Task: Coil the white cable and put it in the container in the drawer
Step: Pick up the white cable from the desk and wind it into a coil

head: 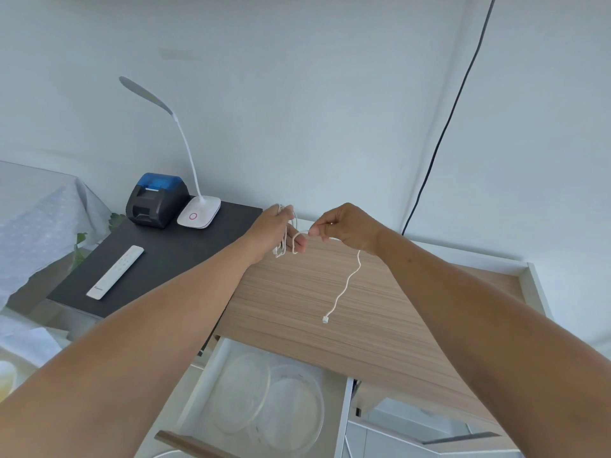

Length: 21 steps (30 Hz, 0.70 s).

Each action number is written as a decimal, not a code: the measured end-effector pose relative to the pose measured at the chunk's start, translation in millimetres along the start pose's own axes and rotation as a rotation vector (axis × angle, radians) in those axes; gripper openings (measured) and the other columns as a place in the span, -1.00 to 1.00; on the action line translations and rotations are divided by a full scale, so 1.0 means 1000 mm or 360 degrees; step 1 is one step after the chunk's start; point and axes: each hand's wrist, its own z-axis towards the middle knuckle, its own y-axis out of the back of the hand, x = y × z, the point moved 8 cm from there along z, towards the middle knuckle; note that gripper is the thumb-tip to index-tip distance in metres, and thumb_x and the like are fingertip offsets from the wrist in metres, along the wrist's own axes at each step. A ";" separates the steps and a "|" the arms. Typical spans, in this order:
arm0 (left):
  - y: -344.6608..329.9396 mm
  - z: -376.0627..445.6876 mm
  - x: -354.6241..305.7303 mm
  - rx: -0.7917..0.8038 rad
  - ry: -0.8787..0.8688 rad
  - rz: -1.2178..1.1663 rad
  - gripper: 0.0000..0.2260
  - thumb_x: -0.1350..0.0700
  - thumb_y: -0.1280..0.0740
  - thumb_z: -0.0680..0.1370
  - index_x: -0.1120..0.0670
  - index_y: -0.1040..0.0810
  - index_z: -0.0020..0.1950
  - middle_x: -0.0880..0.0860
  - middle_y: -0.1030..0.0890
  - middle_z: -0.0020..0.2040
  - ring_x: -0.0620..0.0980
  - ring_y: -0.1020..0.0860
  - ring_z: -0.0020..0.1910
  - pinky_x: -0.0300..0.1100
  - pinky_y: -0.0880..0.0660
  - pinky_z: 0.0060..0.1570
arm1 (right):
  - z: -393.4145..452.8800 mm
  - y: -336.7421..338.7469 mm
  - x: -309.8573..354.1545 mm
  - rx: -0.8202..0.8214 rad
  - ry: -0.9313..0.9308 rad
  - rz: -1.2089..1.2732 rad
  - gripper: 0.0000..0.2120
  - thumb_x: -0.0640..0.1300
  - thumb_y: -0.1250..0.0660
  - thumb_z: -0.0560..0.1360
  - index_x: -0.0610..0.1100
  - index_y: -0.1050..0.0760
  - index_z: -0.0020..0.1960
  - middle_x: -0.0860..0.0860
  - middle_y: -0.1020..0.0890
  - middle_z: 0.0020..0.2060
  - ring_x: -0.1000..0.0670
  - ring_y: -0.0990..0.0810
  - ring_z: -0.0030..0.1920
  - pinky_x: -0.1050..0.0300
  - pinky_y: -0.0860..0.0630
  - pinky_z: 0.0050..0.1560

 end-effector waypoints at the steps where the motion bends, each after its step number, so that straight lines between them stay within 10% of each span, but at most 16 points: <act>1: -0.003 -0.001 0.001 0.0028 0.0006 0.0038 -0.77 -0.02 -0.09 0.60 0.13 -0.35 0.09 0.25 -0.71 -0.25 0.21 -0.69 -0.31 -0.18 -0.53 -0.35 | 0.000 0.005 -0.001 -0.0063 -0.0010 0.0047 -0.94 0.01 -0.49 0.44 0.10 -0.71 -0.20 0.16 -0.60 -0.44 0.18 -0.37 -0.50 0.40 -0.29 -0.49; 9: -0.012 -0.001 0.005 0.0159 0.0111 -0.0161 -0.75 0.02 -0.20 0.63 0.15 -0.48 -0.14 -0.02 -0.32 -0.52 -0.04 -0.39 -0.57 -0.09 -0.58 -0.36 | -0.005 0.028 -0.021 -0.0342 -0.0192 0.0218 -0.74 0.03 -0.51 0.41 -0.18 -0.69 -0.11 0.06 -0.54 -0.41 0.16 -0.29 -0.59 0.35 -0.24 -0.57; 21: 0.046 0.012 0.006 -0.0190 0.0246 -0.0418 -0.63 -0.11 -0.32 0.57 0.02 -0.30 -0.33 -0.08 -0.20 -0.51 -0.13 -0.12 -0.62 -0.31 -0.08 -0.66 | -0.025 0.029 -0.061 -0.0267 -0.0404 0.0326 -0.87 -0.12 -0.43 0.48 -0.15 -0.70 -0.18 -0.04 -0.65 -0.30 0.03 -0.50 -0.33 0.10 -0.52 -0.17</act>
